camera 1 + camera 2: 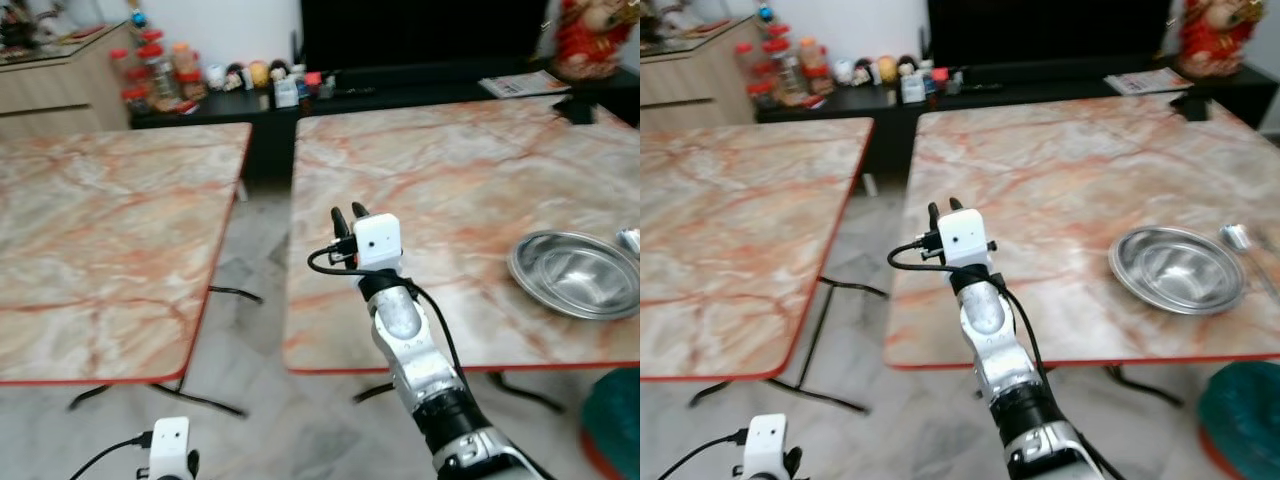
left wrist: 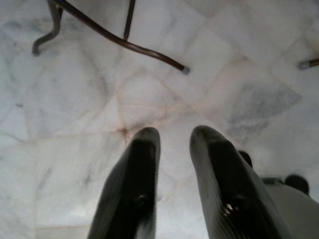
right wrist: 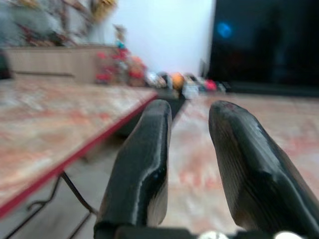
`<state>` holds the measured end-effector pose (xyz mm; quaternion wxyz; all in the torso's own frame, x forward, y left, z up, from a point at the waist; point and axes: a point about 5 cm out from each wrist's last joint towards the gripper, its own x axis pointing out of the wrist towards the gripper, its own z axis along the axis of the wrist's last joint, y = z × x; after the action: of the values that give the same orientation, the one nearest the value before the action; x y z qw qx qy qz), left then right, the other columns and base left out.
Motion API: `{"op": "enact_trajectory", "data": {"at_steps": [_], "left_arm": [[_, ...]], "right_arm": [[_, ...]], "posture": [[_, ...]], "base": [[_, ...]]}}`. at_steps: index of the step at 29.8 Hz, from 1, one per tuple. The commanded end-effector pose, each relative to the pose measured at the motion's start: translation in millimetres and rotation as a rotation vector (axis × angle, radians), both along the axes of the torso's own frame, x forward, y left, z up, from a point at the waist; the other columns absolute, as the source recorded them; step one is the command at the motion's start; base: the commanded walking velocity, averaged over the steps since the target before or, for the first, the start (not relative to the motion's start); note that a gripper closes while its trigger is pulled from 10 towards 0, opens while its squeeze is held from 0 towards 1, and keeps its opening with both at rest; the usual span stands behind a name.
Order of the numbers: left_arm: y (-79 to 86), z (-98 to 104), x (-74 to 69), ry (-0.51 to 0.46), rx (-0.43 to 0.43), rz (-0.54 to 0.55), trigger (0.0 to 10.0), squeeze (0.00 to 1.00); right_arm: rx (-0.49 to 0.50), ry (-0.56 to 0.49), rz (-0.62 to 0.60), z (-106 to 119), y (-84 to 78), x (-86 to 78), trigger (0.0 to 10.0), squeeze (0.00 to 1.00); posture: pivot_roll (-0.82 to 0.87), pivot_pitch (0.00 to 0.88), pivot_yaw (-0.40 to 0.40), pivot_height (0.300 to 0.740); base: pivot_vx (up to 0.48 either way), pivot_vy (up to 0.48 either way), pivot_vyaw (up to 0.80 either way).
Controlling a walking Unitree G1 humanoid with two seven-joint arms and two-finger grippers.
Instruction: Setting the table
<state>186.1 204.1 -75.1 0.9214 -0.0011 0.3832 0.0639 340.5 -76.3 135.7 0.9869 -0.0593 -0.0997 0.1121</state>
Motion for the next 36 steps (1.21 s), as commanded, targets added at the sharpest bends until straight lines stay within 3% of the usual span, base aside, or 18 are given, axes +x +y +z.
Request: {"op": "enact_trajectory", "data": {"at_steps": [1, 24, 36], "left_arm": [[6.3, 0, -1.4, 0.011, 0.019, 0.0, 10.0, 0.0], [8.1, 2, 0.8, 0.003, 0.02, 0.008, 10.0, 0.0], [10.0, 0, -3.8, 0.012, 0.023, 0.013, 10.0, 0.0]], "right_arm": [[0.02, -0.008, 0.011, 4, 6.6, 0.4, 10.0, 0.0], [0.008, -0.011, 0.025, 6, 6.8, 2.7, 10.0, 0.0], [0.003, 0.045, -0.023, -13, -4.2, -2.1, 10.0, 0.0]], "posture": [[0.0, 0.0, 0.086, 0.74], [0.01, 0.0, 0.072, 0.74], [0.01, 0.0, 0.077, 0.74]], "base": [[0.0, 0.476, 0.0], [0.0, 0.476, 0.0], [0.0, 0.472, 0.0]]}}
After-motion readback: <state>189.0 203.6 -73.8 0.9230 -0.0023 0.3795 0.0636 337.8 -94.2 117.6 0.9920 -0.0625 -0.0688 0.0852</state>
